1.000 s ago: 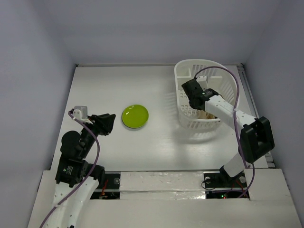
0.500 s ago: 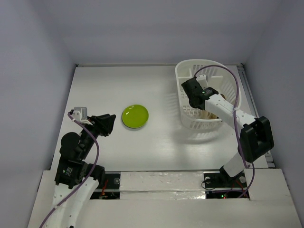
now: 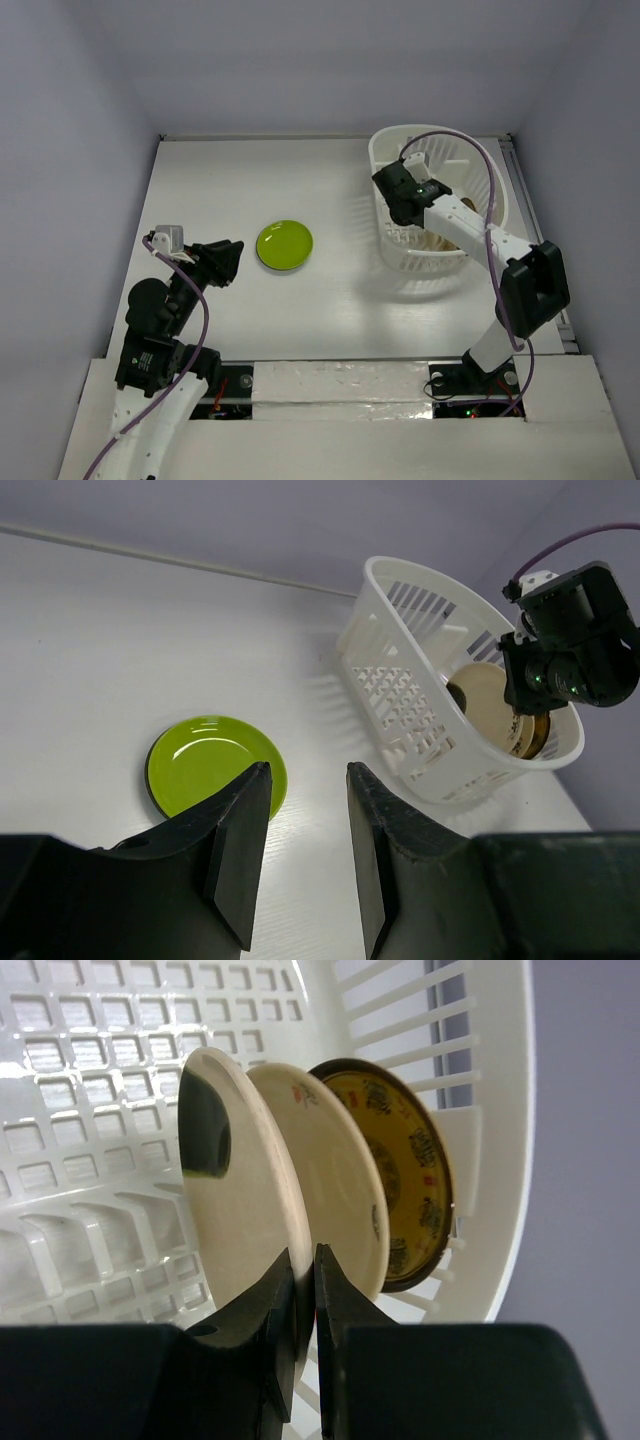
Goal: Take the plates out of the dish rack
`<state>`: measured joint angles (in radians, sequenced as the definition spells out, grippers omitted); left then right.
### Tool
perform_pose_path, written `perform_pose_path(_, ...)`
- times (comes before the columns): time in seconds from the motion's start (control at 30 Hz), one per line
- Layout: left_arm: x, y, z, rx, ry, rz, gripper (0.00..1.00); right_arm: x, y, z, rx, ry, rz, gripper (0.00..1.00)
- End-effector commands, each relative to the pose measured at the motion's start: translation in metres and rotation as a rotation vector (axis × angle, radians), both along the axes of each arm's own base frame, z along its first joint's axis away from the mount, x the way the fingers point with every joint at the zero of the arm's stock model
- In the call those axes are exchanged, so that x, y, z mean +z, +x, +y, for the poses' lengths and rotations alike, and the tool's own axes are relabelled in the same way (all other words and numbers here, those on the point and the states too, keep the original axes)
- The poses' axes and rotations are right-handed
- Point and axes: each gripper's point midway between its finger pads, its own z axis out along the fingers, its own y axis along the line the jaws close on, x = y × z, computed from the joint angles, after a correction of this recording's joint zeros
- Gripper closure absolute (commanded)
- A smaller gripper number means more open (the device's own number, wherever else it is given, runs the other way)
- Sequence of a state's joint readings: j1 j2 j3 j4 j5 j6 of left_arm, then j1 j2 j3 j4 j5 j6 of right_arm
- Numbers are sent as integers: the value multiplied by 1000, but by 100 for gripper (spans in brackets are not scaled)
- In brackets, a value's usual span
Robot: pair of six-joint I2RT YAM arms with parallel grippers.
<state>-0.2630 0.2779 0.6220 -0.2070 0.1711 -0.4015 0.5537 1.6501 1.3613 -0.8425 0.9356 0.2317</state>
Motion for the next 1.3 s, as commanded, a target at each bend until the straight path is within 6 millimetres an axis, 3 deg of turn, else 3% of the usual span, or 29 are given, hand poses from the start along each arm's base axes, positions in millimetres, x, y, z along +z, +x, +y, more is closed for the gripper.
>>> perform_pose_path(0.0, 20, -3, 0, -5, -19, -61, 67, 43, 3, -6, -27, -47, -99, 100)
perform_pose_path(0.2, 21, -3, 0, -3, -20, -60, 66, 63, 1, -11, -58, -52, -145, 100)
perform_pose_path(0.33, 19, -2, -1, -3, -19, -56, 66, 99, -9, -16, -91, -7, -239, 100)
perform_pose_path(0.37, 20, -2, 0, -3, -19, -57, 66, 120, -14, -20, -102, 31, -298, 100)
perform_pose_path(0.43, 19, -2, 0, -2, -19, -56, 66, 138, -19, -19, -104, 88, -366, 100)
perform_pose_path(0.53, 19, -1, 0, 1, -19, -54, 66, 171, -26, 5, -25, 254, -492, 100)
perform_pose_path(0.6, 19, -1, 1, 4, -18, -53, 67, 178, -31, 32, 83, 385, -529, 100)
perform_pose_path(0.63, 18, 0, 1, 8, -18, -50, 67, 188, -24, 51, 134, 482, -589, 100)
perform_pose_path(0.73, 18, 1, 2, 15, -19, -48, 69, 183, -18, 118, 342, 746, -586, 100)
perform_pose_path(0.83, 17, 1, 3, 23, -18, -45, 70, 164, -13, 187, 490, 952, -516, 100)
perform_pose_path(0.93, 17, 1, 5, 32, -20, -44, 71, 153, -10, 238, 574, 1114, -458, 100)
perform_pose_path(0.97, 17, 1, 5, 34, -20, -45, 71, 134, -8, 262, 604, 1142, -394, 100)
perform_pose_path(1.07, 18, 1, 5, 35, -21, -45, 71, 121, -5, 300, 624, 1232, -337, 100)
perform_pose_path(1.1, 18, 1, 5, 35, -21, -46, 71, 100, -2, 313, 603, 1244, -296, 100)
perform_pose_path(1.13, 18, 1, 6, 38, -21, -47, 71, 95, 2, 320, 598, 1259, -292, 100)
perform_pose_path(1.23, 18, 1, 6, 37, -23, -48, 70, 47, 6, 345, 546, 1265, -200, 100)
perform_pose_path(1.27, 18, 1, 6, 37, -23, -49, 70, 49, 6, 346, 552, 1272, -203, 100)
